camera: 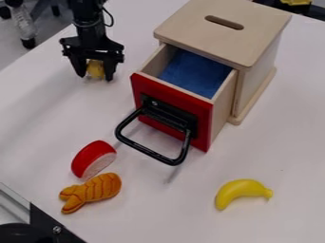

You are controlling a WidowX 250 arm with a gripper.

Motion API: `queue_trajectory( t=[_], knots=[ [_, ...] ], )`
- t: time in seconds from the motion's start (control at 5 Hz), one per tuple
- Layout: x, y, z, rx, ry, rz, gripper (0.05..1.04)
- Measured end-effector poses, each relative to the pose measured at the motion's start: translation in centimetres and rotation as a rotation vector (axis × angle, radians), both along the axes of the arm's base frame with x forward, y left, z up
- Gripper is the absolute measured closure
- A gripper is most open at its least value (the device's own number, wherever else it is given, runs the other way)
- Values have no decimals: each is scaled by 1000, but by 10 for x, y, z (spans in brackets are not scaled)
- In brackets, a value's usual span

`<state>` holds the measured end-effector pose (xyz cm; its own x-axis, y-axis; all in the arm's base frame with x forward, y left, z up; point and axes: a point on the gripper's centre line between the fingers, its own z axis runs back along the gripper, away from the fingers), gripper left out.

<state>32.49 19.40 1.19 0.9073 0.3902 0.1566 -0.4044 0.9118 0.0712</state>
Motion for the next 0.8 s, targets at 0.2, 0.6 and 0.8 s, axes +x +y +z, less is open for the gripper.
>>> queue_trajectory(
  t=[0.2, 0.6, 0.8],
  knots=[
    [1, -1, 0, -7, -5, -2, 84],
    [4, -4, 35, 5, -82, -5, 84],
    [4, -11, 80, 39, -191, -24, 84]
  ],
)
